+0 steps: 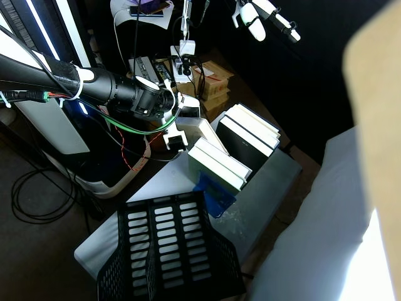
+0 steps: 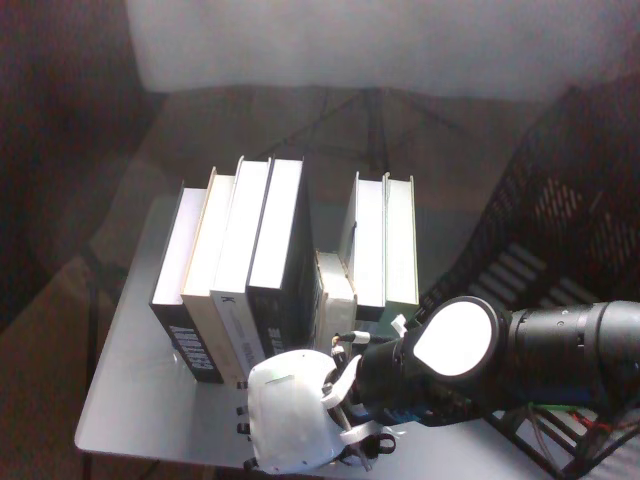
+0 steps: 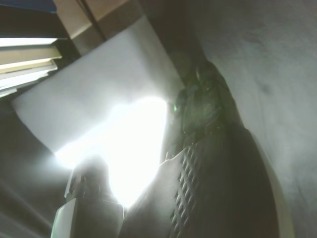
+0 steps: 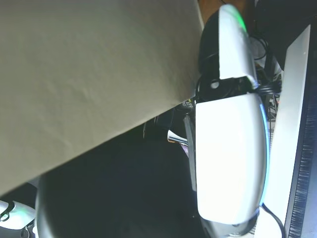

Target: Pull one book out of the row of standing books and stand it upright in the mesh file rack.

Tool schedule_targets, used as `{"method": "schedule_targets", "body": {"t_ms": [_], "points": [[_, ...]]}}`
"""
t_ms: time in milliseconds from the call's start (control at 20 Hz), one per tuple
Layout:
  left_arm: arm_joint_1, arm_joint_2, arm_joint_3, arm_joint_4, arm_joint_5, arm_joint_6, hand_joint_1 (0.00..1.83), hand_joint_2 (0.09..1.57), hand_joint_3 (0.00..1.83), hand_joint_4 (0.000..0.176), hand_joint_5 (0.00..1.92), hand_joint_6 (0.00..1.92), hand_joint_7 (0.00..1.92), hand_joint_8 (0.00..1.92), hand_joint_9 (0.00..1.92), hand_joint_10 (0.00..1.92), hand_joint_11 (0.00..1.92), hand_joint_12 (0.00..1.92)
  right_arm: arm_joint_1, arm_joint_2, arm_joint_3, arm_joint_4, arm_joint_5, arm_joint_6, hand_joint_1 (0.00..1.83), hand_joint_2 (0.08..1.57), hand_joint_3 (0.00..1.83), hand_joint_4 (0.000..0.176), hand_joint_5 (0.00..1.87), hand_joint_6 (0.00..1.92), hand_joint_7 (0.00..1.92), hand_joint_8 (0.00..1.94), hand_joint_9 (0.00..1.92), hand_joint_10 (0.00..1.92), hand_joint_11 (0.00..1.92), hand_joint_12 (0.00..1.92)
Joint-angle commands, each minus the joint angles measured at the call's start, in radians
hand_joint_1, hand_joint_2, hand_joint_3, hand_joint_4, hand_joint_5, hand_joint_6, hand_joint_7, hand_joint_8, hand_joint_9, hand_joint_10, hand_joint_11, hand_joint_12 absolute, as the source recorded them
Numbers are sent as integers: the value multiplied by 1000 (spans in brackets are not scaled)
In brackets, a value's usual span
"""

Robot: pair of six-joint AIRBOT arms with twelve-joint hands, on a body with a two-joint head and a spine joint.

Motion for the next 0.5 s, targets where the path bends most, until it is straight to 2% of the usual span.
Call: {"method": "schedule_targets", "body": {"t_ms": [0, 50, 100, 150, 200, 250, 300, 400, 450], "points": [[-2, 6, 7, -25, -130, -6, 173, 1393, 0, 46, 56, 2, 0, 0, 0, 0, 0, 202, -14, 21, 8, 28, -52, 33, 1230, 1155, 0, 0, 918, 915, 1004, 1411, 1189, 1708, 1086, 1921], [-2, 6, 7, -25, -130, -6, 176, 1393, 0, 46, 58, 3, 0, 0, 0, 0, 0, 196, -14, 21, 8, 28, -52, 33, 1245, 1162, 0, 0, 908, 898, 963, 1383, 1197, 1667, 1067, 1921], [-2, 6, 7, -25, -130, -6, 171, 1396, 1, 48, 55, 1, 0, 0, 0, 0, 0, 154, -14, 21, 9, 28, -52, 33, 1179, 1126, 0, 0, 990, 956, 1174, 1520, 1253, 1734, 1180, 1921], [-2, 6, 7, -25, -131, -6, 194, 1398, 1, 47, 56, 1, 0, 0, 0, 0, 0, 136, -14, 21, 9, 29, -52, 33, 1164, 1122, 0, 0, 987, 990, 1201, 1586, 1272, 1786, 1201, 1921], [-2, 6, 7, -25, -131, -5, 199, 1400, 1, 44, 57, 2, 0, 0, 0, 0, 0, 133, -14, 21, 10, 30, -52, 33, 1232, 1139, 0, 0, 934, 1058, 1002, 1249, 1204, 1722, 1095, 1921], [-2, 6, 7, -25, -131, -5, 195, 1401, 1, 44, 57, 1, 0, 0, 0, 0, 0, 178, -14, 21, 10, 31, -52, 33, 1239, 1154, 0, 0, 893, 1115, 938, 1217, 1165, 1701, 1052, 1921], [-2, 6, 7, -25, -132, -5, 181, 1401, 0, 45, 58, 1, 0, 0, 0, 0, 0, 227, -14, 21, 10, 31, -52, 33, 1175, 1130, 0, 0, 965, 1032, 1184, 1484, 1255, 1750, 1181, 1921], [-2, 6, 7, -25, -132, -6, 176, 1397, 0, 47, 61, 2, 0, 0, 0, 0, 0, 241, -14, 21, 10, 31, -52, 33, 1165, 1103, 0, 0, 1024, 947, 1275, 1705, 1320, 1901, 1287, 1921], [-2, 6, 6, -25, -132, -6, 178, 1401, 0, 41, 63, 3, 0, 0, 0, 0, 0, 242, -14, 21, 10, 31, -52, 33, 1224, 1160, 3, 0, 873, 966, 990, 1484, 1185, 1769, 1093, 1921]]}}
